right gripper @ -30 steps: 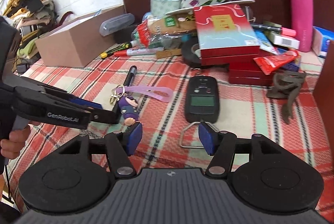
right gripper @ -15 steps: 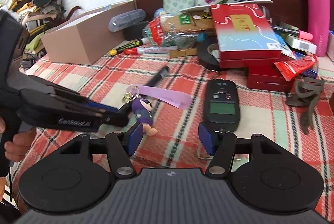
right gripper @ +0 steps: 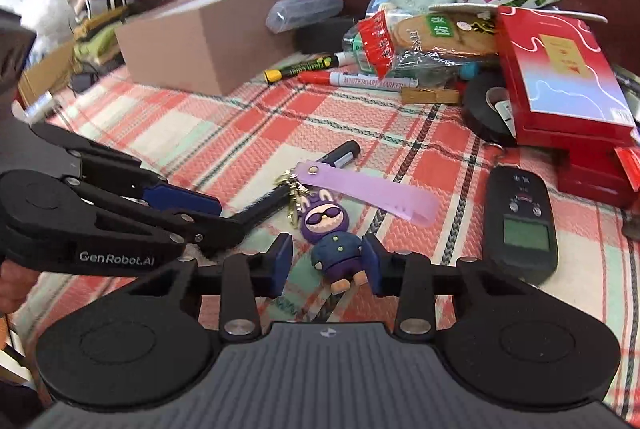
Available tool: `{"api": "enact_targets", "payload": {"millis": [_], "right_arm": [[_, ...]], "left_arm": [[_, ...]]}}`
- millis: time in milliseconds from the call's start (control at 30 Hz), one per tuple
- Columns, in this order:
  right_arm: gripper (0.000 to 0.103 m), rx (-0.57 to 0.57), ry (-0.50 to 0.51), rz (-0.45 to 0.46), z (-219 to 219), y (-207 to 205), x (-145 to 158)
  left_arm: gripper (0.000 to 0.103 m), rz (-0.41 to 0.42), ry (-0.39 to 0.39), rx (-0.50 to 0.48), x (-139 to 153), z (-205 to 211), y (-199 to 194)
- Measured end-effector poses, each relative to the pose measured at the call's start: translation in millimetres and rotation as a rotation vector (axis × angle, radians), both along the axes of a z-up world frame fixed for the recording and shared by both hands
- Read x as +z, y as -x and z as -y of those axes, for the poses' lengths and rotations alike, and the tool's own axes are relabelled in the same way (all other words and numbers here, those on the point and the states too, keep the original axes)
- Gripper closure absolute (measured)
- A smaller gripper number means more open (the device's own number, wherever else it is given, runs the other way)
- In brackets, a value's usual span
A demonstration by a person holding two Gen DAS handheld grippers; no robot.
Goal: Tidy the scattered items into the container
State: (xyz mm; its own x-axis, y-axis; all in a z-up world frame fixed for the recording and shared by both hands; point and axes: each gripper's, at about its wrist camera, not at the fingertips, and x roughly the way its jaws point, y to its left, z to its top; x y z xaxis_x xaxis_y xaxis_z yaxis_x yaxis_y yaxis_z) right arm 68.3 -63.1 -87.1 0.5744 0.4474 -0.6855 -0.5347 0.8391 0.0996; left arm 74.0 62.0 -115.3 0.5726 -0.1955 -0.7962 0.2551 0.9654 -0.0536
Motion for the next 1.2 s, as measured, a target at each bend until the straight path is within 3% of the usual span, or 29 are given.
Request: {"api": "enact_targets", "payload": {"millis": [233,333,367,400,633,667,800,867,933,1033,1100,1200], "right_arm": [[0.063,0.004,0.02,0.005,-4.7,-13.5,-7.8],[0.063,0.01,0.021,0.016,-8.6,-17.6,-9.6],[0.066,0.014,0.022,0.018,-9.4,-18.0,-9.8],[0.07,0.018,0.022,0.017,-9.5,-17.8,-9.2],[0.07,0.043,0.027,-0.001,-9.1,-10.3,-6.5],[0.07,0.047,0.029,-0.003,-9.3,-9.0,-6.3],[0.069,0.061,0.04,-0.01,-10.1,-4.2,-5.6],[0.066,0.068,0.045,-0.014,-10.5,-1.7,-5.3],[0.062,0.075,0.051,-0.015,-11.5,-0.3,-5.5],[0.063,0.085,0.058,-0.006,-15.6,-3.6,-8.2],[0.069,0.085,0.048,-0.015,-15.1,-5.1,-8.0],[0.069,0.085,0.008,-0.046,-11.9,-5.4,-6.2]], "left_arm": [[0.062,0.01,-0.016,0.012,-8.1,2.0,-19.1],[0.071,0.015,-0.024,0.008,-9.4,2.2,-24.0],[0.088,0.017,-0.029,0.007,-9.1,1.9,-24.2],[0.092,0.015,-0.028,0.006,-8.4,0.6,-22.9],[0.093,-0.012,-0.026,0.002,-3.9,-18.4,1.4],[0.092,-0.014,-0.029,0.005,-3.7,-21.3,4.9],[0.057,-0.009,-0.035,0.001,-3.7,-17.0,3.5],[0.05,0.001,-0.05,-0.012,-5.0,-10.9,1.4],[0.051,0.012,-0.065,-0.02,-7.4,-6.1,-1.0],[0.057,0.022,-0.066,-0.021,-9.3,-5.4,-4.5],[0.09,0.021,-0.06,-0.025,-7.9,-6.6,-4.9],[0.094,0.01,-0.036,-0.029,-5.0,-7.7,-0.4]]}}
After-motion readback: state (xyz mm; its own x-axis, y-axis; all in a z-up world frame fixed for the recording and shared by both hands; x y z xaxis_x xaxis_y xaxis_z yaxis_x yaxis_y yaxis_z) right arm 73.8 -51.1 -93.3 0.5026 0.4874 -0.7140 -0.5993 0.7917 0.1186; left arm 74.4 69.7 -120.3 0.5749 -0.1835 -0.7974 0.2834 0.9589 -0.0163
